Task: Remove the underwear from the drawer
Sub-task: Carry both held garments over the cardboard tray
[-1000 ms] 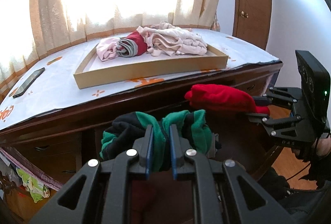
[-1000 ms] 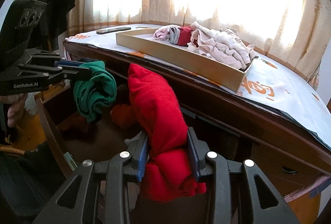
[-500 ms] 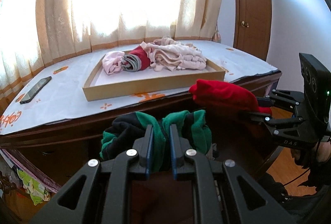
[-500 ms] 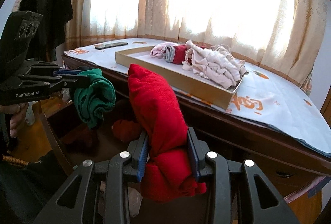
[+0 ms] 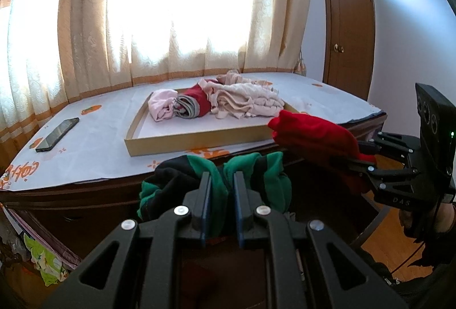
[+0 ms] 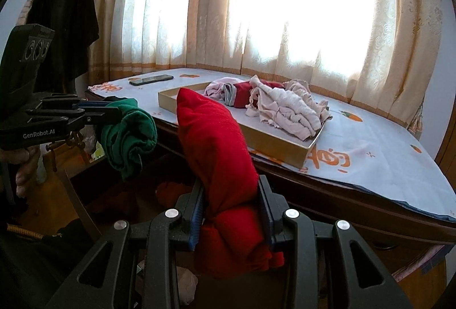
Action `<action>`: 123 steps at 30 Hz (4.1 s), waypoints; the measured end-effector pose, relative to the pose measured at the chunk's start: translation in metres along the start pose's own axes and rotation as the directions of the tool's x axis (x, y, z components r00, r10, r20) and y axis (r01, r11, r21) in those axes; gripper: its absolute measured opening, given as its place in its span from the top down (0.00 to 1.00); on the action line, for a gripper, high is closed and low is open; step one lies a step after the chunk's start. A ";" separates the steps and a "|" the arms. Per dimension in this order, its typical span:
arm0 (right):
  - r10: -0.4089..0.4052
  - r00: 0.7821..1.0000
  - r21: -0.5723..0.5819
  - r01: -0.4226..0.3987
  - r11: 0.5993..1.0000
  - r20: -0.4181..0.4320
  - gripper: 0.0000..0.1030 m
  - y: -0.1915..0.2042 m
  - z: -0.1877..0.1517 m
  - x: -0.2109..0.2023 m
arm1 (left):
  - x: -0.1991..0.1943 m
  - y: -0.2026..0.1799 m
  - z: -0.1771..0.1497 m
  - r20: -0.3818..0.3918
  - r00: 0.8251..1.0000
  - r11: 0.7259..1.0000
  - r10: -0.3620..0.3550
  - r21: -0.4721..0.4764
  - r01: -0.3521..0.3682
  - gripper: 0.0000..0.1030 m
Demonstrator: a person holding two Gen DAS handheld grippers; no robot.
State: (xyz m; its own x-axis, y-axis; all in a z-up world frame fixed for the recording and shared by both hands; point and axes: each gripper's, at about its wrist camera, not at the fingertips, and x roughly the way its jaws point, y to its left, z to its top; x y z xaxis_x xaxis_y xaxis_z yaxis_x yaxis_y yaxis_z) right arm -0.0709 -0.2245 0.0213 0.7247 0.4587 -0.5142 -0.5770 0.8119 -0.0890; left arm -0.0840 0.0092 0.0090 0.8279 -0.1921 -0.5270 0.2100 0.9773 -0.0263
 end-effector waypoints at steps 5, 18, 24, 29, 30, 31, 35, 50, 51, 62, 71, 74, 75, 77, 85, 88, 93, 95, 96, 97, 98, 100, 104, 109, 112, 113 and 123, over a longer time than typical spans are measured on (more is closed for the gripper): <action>-0.007 1.000 0.006 0.007 1.000 0.023 0.64 0.000 0.003 -0.007 | -0.007 -0.001 0.002 0.031 0.999 1.000 0.016 0.008 -0.016 0.89; -0.027 0.997 0.030 0.024 0.999 0.079 0.64 -0.002 0.005 -0.018 | -0.019 -0.005 0.006 0.102 0.993 0.998 0.052 0.018 -0.054 0.89; -0.032 0.995 0.036 0.028 0.999 0.096 0.64 -0.004 0.008 -0.020 | -0.021 -0.002 0.009 0.123 0.991 0.998 0.058 0.014 -0.060 0.89; -0.035 0.994 0.037 0.031 0.999 0.101 0.64 -0.006 0.010 -0.018 | -0.023 -0.003 0.013 0.141 0.988 0.998 0.063 0.020 -0.067 0.89; -0.034 0.994 0.038 0.031 0.999 0.103 0.64 -0.007 0.010 -0.018 | -0.023 -0.003 0.015 0.144 0.987 0.997 0.065 0.021 -0.068 0.89; -0.034 0.994 0.037 0.030 0.999 0.104 0.64 -0.007 0.011 -0.018 | -0.022 -0.002 0.016 0.148 0.987 0.997 0.064 0.023 -0.068 0.89; -0.035 0.993 0.043 0.031 0.999 0.114 0.64 -0.011 0.014 -0.015 | -0.020 -0.001 0.020 0.160 0.985 0.997 0.067 0.026 -0.072 0.89; -0.026 0.996 0.047 0.022 0.999 0.090 0.64 -0.024 0.033 0.014 | 0.007 0.009 0.038 0.140 0.988 0.998 0.062 0.010 -0.064 0.89; -0.025 0.996 0.047 0.021 0.999 0.089 0.64 -0.025 0.034 0.014 | 0.008 0.010 0.039 0.140 0.988 0.998 0.063 0.009 -0.065 0.89; -0.013 0.996 0.023 0.011 1.000 0.092 0.64 -0.029 0.059 0.024 | 0.020 0.020 0.068 0.157 0.985 0.996 0.076 0.030 -0.081 0.89; -0.014 0.996 0.006 0.014 1.000 0.084 0.64 -0.034 0.077 0.035 | 0.031 0.025 0.090 0.167 0.983 0.994 0.083 0.061 -0.094 0.89; -0.021 0.997 -0.004 0.021 1.000 0.081 0.64 -0.035 0.082 0.039 | 0.037 0.028 0.095 0.161 0.983 0.993 0.085 0.063 -0.096 0.89; -0.024 0.996 -0.006 0.025 1.000 0.084 0.64 -0.035 0.084 0.041 | 0.040 0.030 0.097 0.157 0.984 0.993 0.087 0.063 -0.098 0.89; -0.028 0.996 -0.012 0.029 1.000 0.082 0.64 -0.036 0.089 0.044 | 0.045 0.033 0.099 0.153 0.984 0.993 0.090 0.061 -0.100 0.89; -0.025 0.998 -0.025 0.027 0.999 0.061 0.64 -0.041 0.103 0.062 | 0.063 0.039 0.107 0.134 0.987 0.994 0.088 0.056 -0.096 0.89; -0.023 0.999 -0.027 0.024 0.999 0.044 0.64 -0.043 0.106 0.072 | 0.070 0.044 0.108 0.120 0.989 0.995 0.085 0.047 -0.091 0.89; -0.011 1.000 -0.039 0.011 0.999 0.003 0.64 -0.042 0.106 0.089 | 0.088 0.053 0.111 0.078 0.994 0.997 0.075 0.029 -0.078 0.89; -0.009 1.000 -0.042 0.008 0.999 -0.013 0.64 -0.042 0.105 0.095 | 0.095 0.058 0.112 0.061 0.996 0.997 0.069 0.018 -0.071 0.89; -0.009 1.000 -0.044 0.008 0.999 -0.018 0.64 -0.043 0.105 0.097 | 0.098 0.060 0.113 0.053 0.996 0.998 0.066 0.011 -0.067 0.89; -0.009 1.000 -0.048 0.008 0.999 -0.025 0.64 -0.044 0.106 0.100 | 0.102 0.063 0.113 0.044 0.997 0.998 0.065 0.006 -0.065 0.89; -0.009 0.999 -0.051 0.007 0.999 -0.032 0.64 -0.044 0.106 0.103 | 0.105 0.065 0.113 0.038 0.997 0.998 0.066 0.004 -0.066 0.89; -0.007 0.999 -0.055 0.004 0.998 -0.042 0.64 -0.045 0.106 0.107 | 0.111 0.068 0.114 0.026 0.997 0.998 0.068 -0.002 -0.068 0.89; -0.001 0.998 -0.071 -0.004 0.997 -0.068 0.64 -0.044 0.106 0.116 | 0.122 0.072 0.113 -0.013 0.998 0.998 0.066 -0.009 -0.066 0.89; 0.012 0.995 -0.080 -0.020 0.997 -0.100 0.64 -0.041 0.101 0.127 | 0.132 0.073 0.107 -0.048 0.997 0.998 0.065 -0.007 -0.066 0.89; 0.017 0.993 -0.085 -0.027 0.996 -0.116 0.64 -0.040 0.099 0.132 | 0.137 0.073 0.105 -0.064 0.996 0.998 0.065 -0.005 -0.066 0.89; 0.017 0.992 -0.086 -0.028 0.996 -0.121 0.64 -0.040 0.098 0.133 | 0.138 0.073 0.104 -0.068 0.996 0.998 0.065 -0.005 -0.066 0.89; 0.011 0.979 -0.137 -0.039 0.990 -0.204 0.64 -0.038 0.100 0.153 | 0.153 0.079 0.098 -0.126 0.991 0.999 0.040 -0.031 -0.044 0.89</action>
State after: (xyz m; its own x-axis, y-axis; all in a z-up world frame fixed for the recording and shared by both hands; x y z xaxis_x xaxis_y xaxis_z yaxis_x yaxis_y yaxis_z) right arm 0.0998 -0.1493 0.0315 0.6264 0.3840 -0.6784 -0.6511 0.7362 -0.1845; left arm 0.1105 0.0481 0.0096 0.7636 -0.1399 -0.6304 0.1571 0.9872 -0.0288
